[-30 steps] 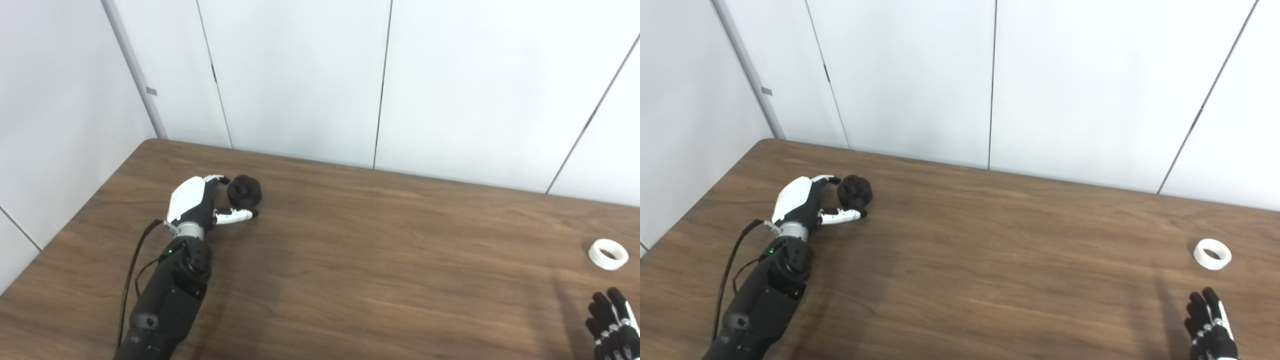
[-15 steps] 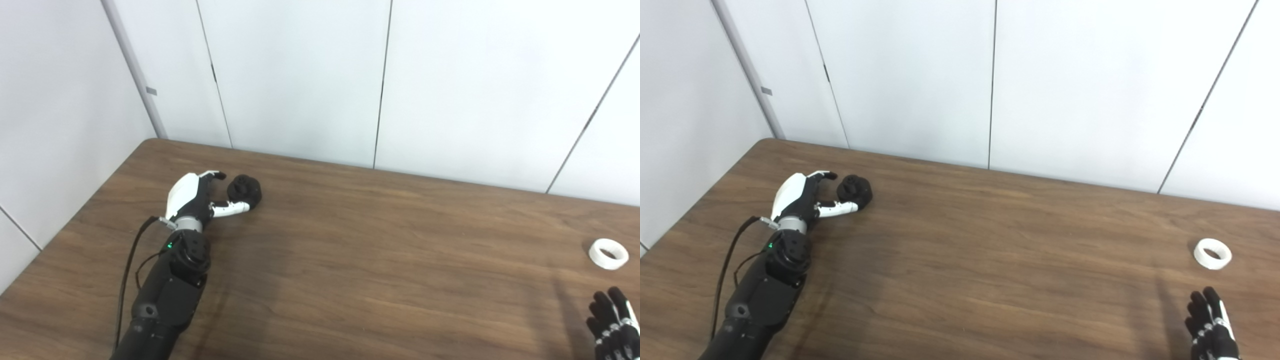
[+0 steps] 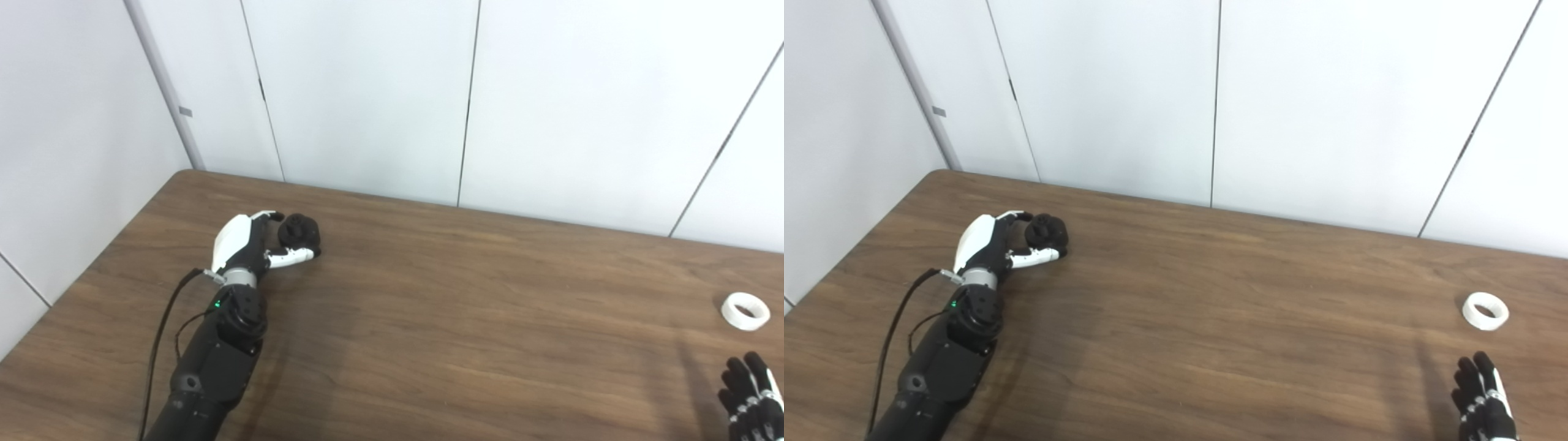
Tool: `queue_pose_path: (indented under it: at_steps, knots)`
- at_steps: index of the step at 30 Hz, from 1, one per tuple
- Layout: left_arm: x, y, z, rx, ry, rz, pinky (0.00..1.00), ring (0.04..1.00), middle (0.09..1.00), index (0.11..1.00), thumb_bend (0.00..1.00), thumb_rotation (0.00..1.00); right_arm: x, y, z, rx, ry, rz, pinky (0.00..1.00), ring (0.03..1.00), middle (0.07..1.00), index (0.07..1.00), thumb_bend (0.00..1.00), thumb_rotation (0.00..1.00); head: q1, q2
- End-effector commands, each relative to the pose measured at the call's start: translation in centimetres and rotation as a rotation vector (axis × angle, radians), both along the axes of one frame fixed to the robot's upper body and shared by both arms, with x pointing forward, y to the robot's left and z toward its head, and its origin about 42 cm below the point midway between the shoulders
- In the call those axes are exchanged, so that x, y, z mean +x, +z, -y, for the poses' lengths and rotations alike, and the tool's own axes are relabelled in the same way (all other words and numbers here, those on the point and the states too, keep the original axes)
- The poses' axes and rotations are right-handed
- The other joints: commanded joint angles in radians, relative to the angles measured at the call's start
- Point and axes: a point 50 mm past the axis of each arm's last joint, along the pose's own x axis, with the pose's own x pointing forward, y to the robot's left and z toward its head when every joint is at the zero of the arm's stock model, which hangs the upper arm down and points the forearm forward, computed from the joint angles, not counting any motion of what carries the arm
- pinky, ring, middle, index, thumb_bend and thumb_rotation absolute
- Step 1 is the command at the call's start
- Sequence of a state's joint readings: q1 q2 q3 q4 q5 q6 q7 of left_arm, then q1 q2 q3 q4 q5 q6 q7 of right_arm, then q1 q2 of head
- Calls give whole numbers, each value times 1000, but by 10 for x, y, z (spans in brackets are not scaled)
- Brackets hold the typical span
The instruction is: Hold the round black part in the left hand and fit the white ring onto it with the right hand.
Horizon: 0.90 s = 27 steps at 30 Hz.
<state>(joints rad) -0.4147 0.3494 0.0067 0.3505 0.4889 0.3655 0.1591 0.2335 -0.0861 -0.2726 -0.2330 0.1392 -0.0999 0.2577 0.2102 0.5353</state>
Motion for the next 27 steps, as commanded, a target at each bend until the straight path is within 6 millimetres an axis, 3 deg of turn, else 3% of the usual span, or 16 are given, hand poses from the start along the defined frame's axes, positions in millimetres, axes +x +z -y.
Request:
queue_pose_path:
  at_steps: [1, 21, 27]
  knots:
    - [15, 31, -6, 72, -18, 97, 1000, 998, 933, 811, 883, 340, -59, -9, 6, -40, -21, -61, 1000, 984, 971, 986, 483, 1000, 1, 2]
    - [18, 29, -6, 76, 4, 117, 1000, 992, 919, 753, 868, 296, -62, -5, 4, -47, -18, -67, 1000, 993, 975, 990, 495, 1000, 4, 7]
    - [18, 31, -6, 54, 9, 151, 1000, 975, 896, 671, 833, 228, -63, -6, 5, -45, -15, -70, 1000, 996, 980, 992, 496, 1000, 4, 8]
